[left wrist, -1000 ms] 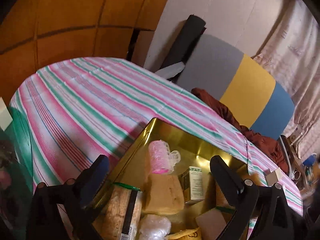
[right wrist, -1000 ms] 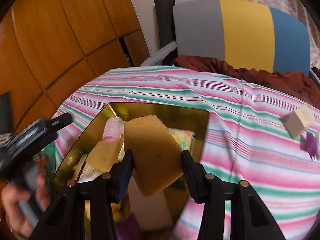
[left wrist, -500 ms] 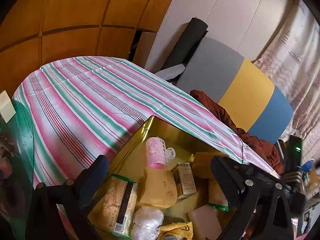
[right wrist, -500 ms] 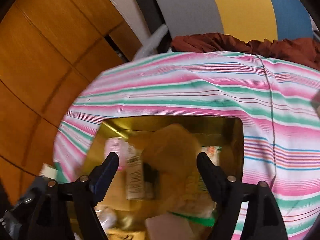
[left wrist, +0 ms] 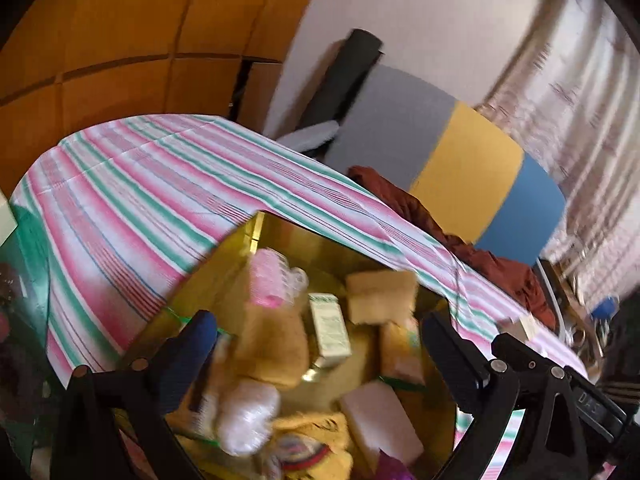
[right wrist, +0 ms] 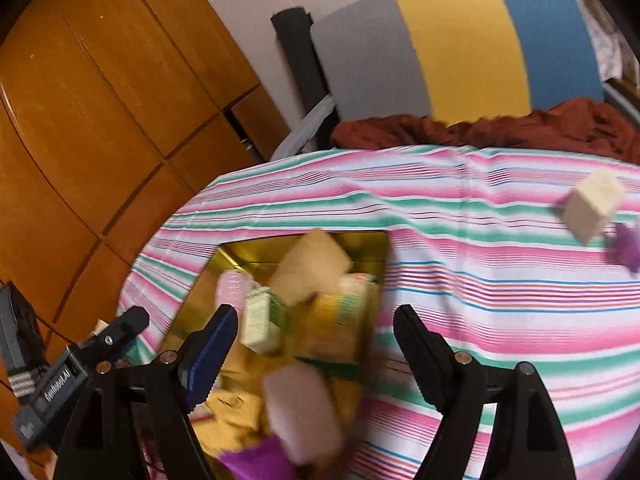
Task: Organize objects
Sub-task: 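Grasp another yellow sponge with the right tool while the left tool returns to the table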
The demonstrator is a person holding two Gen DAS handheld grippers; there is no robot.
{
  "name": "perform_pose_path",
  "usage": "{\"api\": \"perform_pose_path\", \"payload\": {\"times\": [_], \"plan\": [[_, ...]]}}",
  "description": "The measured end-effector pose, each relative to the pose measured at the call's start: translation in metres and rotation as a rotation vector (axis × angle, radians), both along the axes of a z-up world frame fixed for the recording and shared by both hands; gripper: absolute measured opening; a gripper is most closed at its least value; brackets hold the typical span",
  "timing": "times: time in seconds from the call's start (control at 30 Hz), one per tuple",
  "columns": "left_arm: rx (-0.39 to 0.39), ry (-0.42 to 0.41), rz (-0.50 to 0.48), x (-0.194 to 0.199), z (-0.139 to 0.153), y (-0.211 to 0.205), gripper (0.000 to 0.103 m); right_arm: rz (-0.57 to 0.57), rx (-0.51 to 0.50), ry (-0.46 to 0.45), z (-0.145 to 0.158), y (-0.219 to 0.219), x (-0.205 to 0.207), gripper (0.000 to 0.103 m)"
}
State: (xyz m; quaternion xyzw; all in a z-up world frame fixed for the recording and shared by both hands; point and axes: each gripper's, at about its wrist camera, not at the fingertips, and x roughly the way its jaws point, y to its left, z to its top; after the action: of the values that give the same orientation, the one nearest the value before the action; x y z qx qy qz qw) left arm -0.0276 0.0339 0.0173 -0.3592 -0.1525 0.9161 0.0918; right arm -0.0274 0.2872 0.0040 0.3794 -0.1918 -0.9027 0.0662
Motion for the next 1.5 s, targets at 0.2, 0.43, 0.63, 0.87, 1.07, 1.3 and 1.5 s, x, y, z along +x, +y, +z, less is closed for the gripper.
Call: {"api": "perform_pose_path", "payload": {"times": [0.2,0.43,0.63,0.87,1.07,1.3,1.5], "plan": [[-0.041,0.013,-0.178,0.024,-0.004,0.048,0.103,-0.090,0.148,-0.004,-0.011,0.029,0.051,0.082],[-0.095,0.054,-0.417,0.072,-0.012,0.114,0.103,-0.226,0.222,-0.061,-0.039,0.080,0.112,0.082],[-0.092,0.057,-0.570,0.105,-0.016,0.169,0.103,-0.515,0.250,-0.080,-0.052,0.148,0.170,0.082],[-0.105,-0.009,-0.623,0.122,-0.033,0.201,0.103,-0.861,0.267,-0.105,-0.052,0.241,0.225,0.082],[-0.120,-0.034,-0.622,0.127,-0.040,0.207,0.103,-0.858,0.186,-0.156,-0.070,0.292,0.225,0.082],[-0.158,-0.059,-0.641,0.127,-0.046,0.223,0.103,-0.806,0.197,-0.159,-0.088,0.302,0.211,0.082],[-0.169,-0.088,-0.645,0.123,-0.048,0.236,0.103,-0.704,0.181,-0.105,-0.089,0.296,0.198,0.045]]}}
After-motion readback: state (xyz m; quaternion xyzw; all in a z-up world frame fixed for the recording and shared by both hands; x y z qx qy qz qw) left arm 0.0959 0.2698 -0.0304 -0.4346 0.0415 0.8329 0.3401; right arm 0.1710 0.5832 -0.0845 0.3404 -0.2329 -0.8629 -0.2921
